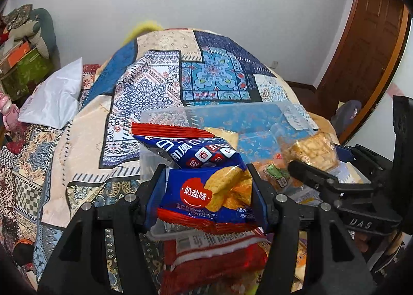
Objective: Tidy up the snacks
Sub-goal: 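Carry the cracker bag and chip bag over the clear box and release both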
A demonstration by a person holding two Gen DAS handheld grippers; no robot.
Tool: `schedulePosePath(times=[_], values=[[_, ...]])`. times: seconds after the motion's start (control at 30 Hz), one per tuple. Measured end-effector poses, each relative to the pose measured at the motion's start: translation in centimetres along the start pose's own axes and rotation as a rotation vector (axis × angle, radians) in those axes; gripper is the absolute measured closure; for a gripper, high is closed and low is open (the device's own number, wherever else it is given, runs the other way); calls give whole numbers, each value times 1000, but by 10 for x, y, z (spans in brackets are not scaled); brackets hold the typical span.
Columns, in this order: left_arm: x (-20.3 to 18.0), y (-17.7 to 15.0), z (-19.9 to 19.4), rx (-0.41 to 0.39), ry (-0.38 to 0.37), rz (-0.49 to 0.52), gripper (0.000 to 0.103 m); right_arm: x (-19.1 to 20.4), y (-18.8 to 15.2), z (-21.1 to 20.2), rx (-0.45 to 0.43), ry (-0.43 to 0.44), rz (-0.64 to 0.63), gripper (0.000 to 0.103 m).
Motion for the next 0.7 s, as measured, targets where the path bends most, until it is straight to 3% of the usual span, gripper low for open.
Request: schedulePosePath(times=[0.47,0.7], values=[[11,-2,14,13,-13,-56,44,7,-10,22,61,-6,-53,28],[2,-5,3,12,-2,-26,43,7,-11,19,69,-15,-64,23]])
Point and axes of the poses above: each gripper's, at about its wrist camera, not at the fingertips, and z roughly the way its jaws point, x to its left, y to its top, the point moved 3 cm from there along z, roughly the way its jaws point, and after that the axes turned 15 degrees about -y, right-handed, at the moved point
